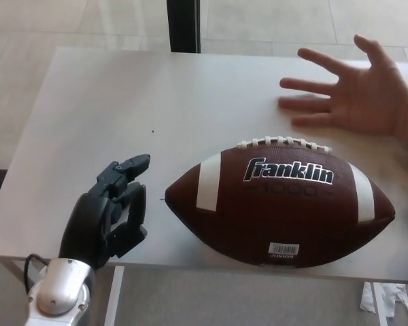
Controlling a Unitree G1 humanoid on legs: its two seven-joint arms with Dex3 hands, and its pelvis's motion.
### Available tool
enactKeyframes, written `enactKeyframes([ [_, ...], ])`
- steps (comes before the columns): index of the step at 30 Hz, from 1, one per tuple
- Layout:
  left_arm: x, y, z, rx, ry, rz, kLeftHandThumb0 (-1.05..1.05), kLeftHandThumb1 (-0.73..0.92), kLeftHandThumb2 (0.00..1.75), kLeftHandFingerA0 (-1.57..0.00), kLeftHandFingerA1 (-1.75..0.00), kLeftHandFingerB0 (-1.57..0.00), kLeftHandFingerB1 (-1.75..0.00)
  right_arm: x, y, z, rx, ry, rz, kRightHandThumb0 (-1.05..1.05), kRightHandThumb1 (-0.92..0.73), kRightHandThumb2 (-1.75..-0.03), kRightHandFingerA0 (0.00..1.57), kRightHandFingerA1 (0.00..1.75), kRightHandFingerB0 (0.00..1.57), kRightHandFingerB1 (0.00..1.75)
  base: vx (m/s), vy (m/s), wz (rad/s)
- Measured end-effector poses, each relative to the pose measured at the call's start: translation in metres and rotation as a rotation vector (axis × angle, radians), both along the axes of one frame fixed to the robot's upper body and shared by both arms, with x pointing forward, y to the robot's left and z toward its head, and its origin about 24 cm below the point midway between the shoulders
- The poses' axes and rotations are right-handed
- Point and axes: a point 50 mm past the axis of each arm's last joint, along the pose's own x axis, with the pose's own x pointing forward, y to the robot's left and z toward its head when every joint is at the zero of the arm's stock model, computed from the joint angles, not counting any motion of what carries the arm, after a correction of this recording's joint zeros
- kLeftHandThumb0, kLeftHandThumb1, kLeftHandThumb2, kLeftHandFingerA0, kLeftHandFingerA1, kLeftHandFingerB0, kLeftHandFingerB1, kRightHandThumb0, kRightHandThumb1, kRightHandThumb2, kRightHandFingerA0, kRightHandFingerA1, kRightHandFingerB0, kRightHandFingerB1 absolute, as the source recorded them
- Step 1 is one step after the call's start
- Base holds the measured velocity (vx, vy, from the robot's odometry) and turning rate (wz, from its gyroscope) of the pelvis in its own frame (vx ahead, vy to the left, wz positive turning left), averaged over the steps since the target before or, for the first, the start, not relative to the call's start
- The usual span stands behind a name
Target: The robot uses both its hands to grab the left and right ends of a football kept in the middle of the desk infront of it, lifts it up and places it in the palm of a person
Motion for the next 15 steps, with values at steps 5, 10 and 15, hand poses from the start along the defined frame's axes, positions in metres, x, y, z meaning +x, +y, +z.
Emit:
enactKeyframes([
  [5, 0.0, -0.005, -0.004, -0.031, -0.006, 0.01, -0.95, 0.92, 0.92, -0.35, -0.6, -0.16, -0.4, -0.007, 0.013, 0.0, -0.015, 0.015, 0.057, -1.05, -0.81, -0.81, 0.61, 1.24, 0.36, 1.15, 0.0, 0.0, 0.0],
  [10, 0.001, -0.012, -0.006, -0.064, -0.014, 0.016, -0.95, 0.92, 0.92, -0.34, -0.61, -0.16, -0.41, -0.009, 0.021, 0.0, -0.022, 0.033, 0.094, -1.05, -0.82, -0.81, 0.64, 1.24, 0.34, 1.18, 0.0, 0.0, 0.0],
  [15, 0.003, -0.017, -0.007, -0.083, -0.017, 0.018, -0.86, 0.86, 1.24, -0.32, -0.64, -0.13, -0.48, -0.008, 0.025, 0.0, -0.025, 0.043, 0.113, -1.05, -0.8, -0.81, 0.69, 1.22, 0.38, 1.19, 0.0, 0.0, 0.0],
])
